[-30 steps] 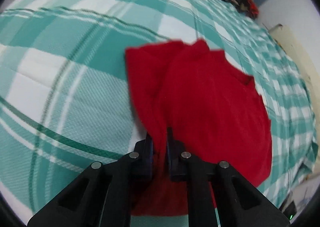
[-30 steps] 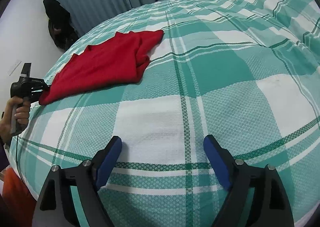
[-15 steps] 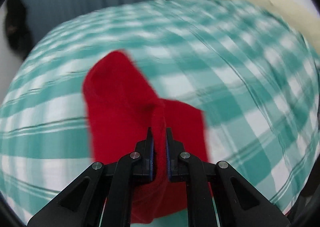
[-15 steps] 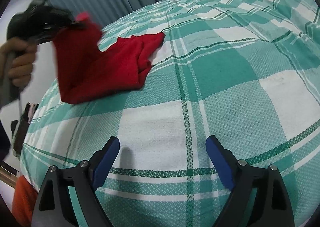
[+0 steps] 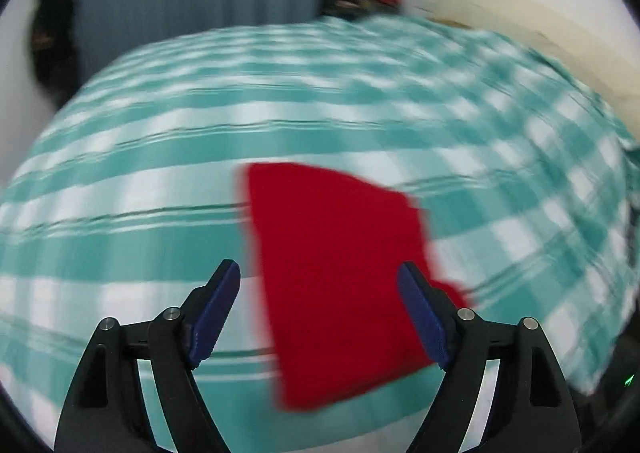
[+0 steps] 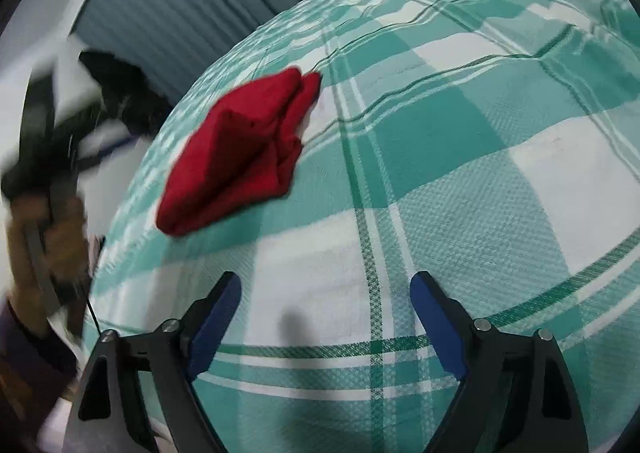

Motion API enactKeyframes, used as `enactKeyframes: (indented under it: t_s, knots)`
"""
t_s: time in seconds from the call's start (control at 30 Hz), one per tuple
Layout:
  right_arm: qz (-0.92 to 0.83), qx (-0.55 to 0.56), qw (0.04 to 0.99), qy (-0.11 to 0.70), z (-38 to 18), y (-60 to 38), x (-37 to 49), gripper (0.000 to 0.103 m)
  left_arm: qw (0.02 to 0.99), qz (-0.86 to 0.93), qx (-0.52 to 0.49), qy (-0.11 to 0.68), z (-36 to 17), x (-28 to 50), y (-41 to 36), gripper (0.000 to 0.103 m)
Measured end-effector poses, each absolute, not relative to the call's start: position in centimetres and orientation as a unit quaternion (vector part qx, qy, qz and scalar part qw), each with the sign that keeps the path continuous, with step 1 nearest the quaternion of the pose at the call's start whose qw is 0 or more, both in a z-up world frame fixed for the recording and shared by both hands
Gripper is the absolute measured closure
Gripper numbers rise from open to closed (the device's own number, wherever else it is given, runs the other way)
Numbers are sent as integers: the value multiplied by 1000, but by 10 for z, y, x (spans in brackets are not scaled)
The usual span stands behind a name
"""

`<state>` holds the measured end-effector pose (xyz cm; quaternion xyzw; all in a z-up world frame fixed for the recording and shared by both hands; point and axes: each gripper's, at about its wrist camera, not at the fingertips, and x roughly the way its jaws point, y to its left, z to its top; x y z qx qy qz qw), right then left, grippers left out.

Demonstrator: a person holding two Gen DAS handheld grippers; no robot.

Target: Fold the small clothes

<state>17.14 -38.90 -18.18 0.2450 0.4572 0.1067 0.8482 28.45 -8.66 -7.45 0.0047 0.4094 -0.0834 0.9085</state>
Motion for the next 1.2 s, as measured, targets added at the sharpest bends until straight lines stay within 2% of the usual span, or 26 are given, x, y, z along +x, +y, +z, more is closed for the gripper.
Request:
enactKeyframes:
  t_s: [0.03,0.13,0.2,0.33,0.37,0.4,0.43,0.5,0.57,0.63,0.67,0.8,0.9,1.0,1.1,1.2]
  knots:
    - [115,256,852,443,-171,-388,175,24,910,-69,6,409,-79,284,-78,23]
    - [158,271,852,420,-147,-371,198,32,898,-56,25,435,-110,280,-70,32]
    - [177,265,858,403,-128,-351,225,45,895,-61,59,439,-130,276,-85,32]
    - [195,186,889,371,-104,-312,274,52,884,-78,112,447,-157,266,-113,32]
    - [194,178,883,389,-113,-308,288,66,883,-80,113,449,-157,263,-113,33]
    - [192,176,871,417,-128,-306,300,92,880,-83,113,454,-160,260,-114,34]
    - [189,170,850,461,-150,-305,312,99,879,-85,112,456,-159,258,-113,34]
    - [171,159,807,542,-204,-313,316,100,876,-99,90,464,-155,255,-103,34]
    - [186,194,809,523,-212,-326,307,102,879,-102,62,462,-143,251,-91,34]
    - [189,195,815,512,-203,-332,303,100,888,-100,42,446,-130,250,-85,34]
    - [194,186,817,510,-196,-332,302,96,894,-102,32,436,-121,251,-84,34]
    - [198,159,843,474,-153,-339,305,95,911,-100,31,400,-105,262,-97,33]
    - [220,156,863,427,-114,-333,326,95,905,-94,36,414,-124,279,-112,33]
    - [233,146,871,406,-101,-321,365,95,893,-103,55,434,-151,281,-131,32]
    - [227,159,862,424,-120,-321,407,95,891,-91,103,434,-170,274,-146,27]
    - [170,171,829,504,-184,-327,445,97,889,-98,111,434,-171,268,-148,24]
